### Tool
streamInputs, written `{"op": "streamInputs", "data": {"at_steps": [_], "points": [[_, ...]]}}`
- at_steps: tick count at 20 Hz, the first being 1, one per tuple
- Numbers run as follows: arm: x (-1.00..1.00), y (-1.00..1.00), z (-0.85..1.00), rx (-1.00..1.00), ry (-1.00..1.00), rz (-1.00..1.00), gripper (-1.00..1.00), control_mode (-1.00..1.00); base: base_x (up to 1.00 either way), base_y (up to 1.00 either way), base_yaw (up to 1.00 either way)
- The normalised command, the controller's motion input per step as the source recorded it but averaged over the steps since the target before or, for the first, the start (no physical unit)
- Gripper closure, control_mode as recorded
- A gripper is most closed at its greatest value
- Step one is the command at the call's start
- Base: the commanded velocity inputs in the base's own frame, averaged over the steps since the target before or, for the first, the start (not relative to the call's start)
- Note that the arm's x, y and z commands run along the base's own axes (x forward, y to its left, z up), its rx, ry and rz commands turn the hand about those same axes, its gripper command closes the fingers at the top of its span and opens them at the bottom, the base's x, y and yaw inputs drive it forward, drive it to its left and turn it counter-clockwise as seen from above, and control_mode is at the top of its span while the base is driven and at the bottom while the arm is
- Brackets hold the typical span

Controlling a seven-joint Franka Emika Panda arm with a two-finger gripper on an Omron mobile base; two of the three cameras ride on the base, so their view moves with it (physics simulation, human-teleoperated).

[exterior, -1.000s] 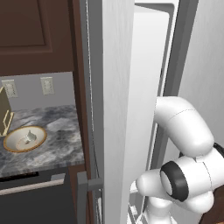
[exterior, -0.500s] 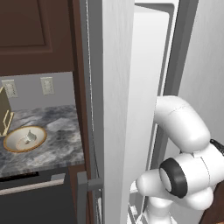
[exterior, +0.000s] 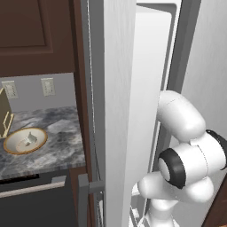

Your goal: Take the garlic, peach, and pear from the freezer and place them in the bowl on the counter.

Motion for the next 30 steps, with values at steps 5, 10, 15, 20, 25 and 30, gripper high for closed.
{"op": "streamInputs", "data": {"at_steps": [5, 10, 15, 20, 25, 30], "points": [[0.31, 0.0, -0.18, 0.0, 0.0, 0.0, 1.0, -1.0, 0.0, 0.0, 0.0], [0.14, 0.0, -0.08, 0.0, 0.0, 0.0, 1.0, -1.0, 0.0, 0.0, 0.0], [-0.11, 0.0, 0.07, 0.0, 0.0, 0.0, 1.0, -1.0, 0.0, 0.0, 0.0], [-0.27, 0.05, 0.15, 0.0, 0.0, 0.0, 1.0, -1.0, 0.0, 0.0, 0.0], [-0.29, 0.02, 0.25, 0.0, 0.04, 0.01, 1.0, -1.0, 0.0, 0.0, 0.0], [-0.6, 0.0, 0.21, 0.0, 0.07, 0.08, 1.0, -1.0, 0.0, 0.0, 0.0]]}}
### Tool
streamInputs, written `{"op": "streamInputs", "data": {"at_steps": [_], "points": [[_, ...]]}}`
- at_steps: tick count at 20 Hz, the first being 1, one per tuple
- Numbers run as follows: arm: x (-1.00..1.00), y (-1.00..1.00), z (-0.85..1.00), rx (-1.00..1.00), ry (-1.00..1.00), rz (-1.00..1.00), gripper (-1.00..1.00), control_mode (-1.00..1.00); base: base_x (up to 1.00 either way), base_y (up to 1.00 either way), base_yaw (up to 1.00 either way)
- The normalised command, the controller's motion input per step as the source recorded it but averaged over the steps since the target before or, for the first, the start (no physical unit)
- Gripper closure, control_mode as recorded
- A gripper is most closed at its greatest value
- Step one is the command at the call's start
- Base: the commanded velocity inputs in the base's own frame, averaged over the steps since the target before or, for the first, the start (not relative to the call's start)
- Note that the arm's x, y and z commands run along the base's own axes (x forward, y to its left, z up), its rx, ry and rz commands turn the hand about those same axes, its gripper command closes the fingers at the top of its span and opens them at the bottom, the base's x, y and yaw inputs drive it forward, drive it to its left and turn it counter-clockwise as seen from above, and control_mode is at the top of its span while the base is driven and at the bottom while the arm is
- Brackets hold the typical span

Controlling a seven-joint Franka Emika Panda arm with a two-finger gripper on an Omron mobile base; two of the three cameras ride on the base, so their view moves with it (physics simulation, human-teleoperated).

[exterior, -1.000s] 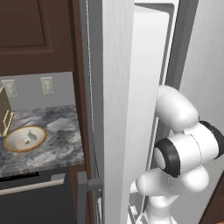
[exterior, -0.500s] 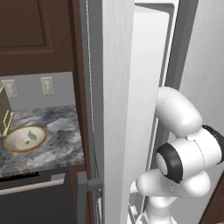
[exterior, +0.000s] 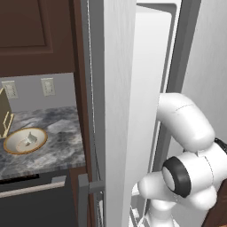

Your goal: Take the garlic, peach, and pear from the freezer and place them in the bowl on the counter.

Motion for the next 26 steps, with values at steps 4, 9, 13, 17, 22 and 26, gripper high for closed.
{"op": "streamInputs", "data": {"at_steps": [4, 9, 13, 17, 22, 26], "points": [[-0.72, 0.0, 0.1, 0.0, 0.08, 0.1, 1.0, -1.0, 0.0, 0.0, 0.0], [-0.84, -0.01, 0.07, 0.0, 0.05, 0.13, 1.0, -1.0, 0.0, 0.0, 0.0], [-0.79, -0.11, 0.01, 0.0, 0.0, 0.2, 1.0, -1.0, 0.0, 0.0, 0.0], [-0.96, -0.19, 0.04, -0.04, 0.0, 0.11, 1.0, -1.0, 0.0, 0.0, 0.0], [-0.89, -0.18, 0.09, -0.07, 0.01, 0.03, 1.0, -1.0, 0.0, 0.0, 0.0], [-0.79, 0.0, 0.11, -0.09, 0.1, 0.0, 1.0, -1.0, 0.0, 0.0, 0.0]]}}
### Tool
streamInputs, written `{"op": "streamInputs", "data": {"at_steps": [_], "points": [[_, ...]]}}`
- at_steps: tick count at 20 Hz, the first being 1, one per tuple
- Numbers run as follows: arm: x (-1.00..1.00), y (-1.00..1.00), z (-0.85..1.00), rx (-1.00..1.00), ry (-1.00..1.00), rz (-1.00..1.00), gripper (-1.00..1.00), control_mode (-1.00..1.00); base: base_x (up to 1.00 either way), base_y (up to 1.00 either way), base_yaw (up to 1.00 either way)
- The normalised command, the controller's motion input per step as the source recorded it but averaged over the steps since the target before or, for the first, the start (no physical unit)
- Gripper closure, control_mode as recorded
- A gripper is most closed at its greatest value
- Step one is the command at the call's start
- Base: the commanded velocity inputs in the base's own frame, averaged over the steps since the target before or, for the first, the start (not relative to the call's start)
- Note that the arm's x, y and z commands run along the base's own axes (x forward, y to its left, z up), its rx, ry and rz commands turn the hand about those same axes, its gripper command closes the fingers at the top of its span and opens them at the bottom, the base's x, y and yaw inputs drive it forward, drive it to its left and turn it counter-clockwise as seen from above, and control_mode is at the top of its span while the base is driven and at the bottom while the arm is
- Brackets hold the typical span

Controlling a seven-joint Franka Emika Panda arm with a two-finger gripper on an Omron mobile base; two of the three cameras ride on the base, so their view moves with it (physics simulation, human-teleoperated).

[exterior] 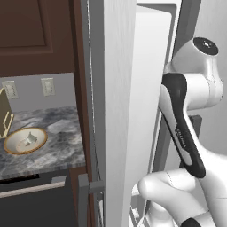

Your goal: Take the garlic, peach, and pear from the freezer and place them in the bowl on the counter.

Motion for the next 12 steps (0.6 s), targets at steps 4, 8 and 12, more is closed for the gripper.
{"op": "streamInputs", "data": {"at_steps": [4, 8, 12], "points": [[-0.67, -0.18, 0.03, 0.0, 0.05, -0.02, 1.0, -1.0, 0.0, 0.0, 0.0], [-0.62, -0.44, 0.0, 0.0, 0.01, -0.04, 1.0, -1.0, 0.0, 0.0, 0.0], [-0.51, -0.25, 0.0, 0.0, 0.02, -0.05, 1.0, -1.0, 0.0, 0.0, 0.0]]}}
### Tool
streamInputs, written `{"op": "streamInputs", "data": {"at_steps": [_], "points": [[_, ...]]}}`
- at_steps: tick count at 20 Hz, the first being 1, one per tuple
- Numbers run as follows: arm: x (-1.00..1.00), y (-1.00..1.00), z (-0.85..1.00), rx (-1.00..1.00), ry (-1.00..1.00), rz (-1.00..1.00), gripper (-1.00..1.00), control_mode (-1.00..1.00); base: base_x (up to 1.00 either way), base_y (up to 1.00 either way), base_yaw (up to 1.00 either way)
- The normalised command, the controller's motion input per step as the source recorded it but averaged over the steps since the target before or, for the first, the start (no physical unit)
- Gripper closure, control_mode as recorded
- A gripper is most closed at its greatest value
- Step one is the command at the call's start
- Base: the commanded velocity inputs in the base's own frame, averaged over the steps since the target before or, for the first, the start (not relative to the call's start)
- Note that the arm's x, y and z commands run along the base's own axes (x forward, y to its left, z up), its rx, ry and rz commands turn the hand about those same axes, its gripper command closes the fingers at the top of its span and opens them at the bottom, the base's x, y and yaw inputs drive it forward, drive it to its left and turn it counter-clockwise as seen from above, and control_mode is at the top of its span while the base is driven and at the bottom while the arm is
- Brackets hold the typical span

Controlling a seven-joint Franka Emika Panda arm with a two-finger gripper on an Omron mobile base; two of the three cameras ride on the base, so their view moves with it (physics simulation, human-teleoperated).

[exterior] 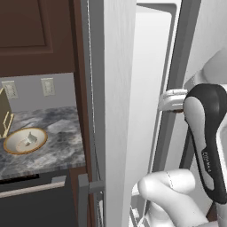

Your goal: Take the garlic, peach, and pear from the freezer and place them in the bowl on the counter.

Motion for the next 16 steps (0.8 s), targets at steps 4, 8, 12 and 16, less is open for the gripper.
{"op": "streamInputs", "data": {"at_steps": [4, 8, 12, 16], "points": [[-0.43, -0.22, 0.0, 0.0, 0.05, -0.01, 1.0, -1.0, 0.0, 0.0, 0.0], [-0.44, -0.24, 0.0, 0.0, 0.05, 0.0, 1.0, -1.0, 0.0, 0.0, 0.0], [-0.36, -0.14, 0.0, -0.02, 0.05, 0.0, 1.0, -1.0, 0.0, 0.0, 0.0], [-0.09, 0.0, 0.0, -0.05, 0.02, 0.0, 1.0, -1.0, 0.0, 0.0, 0.0]]}}
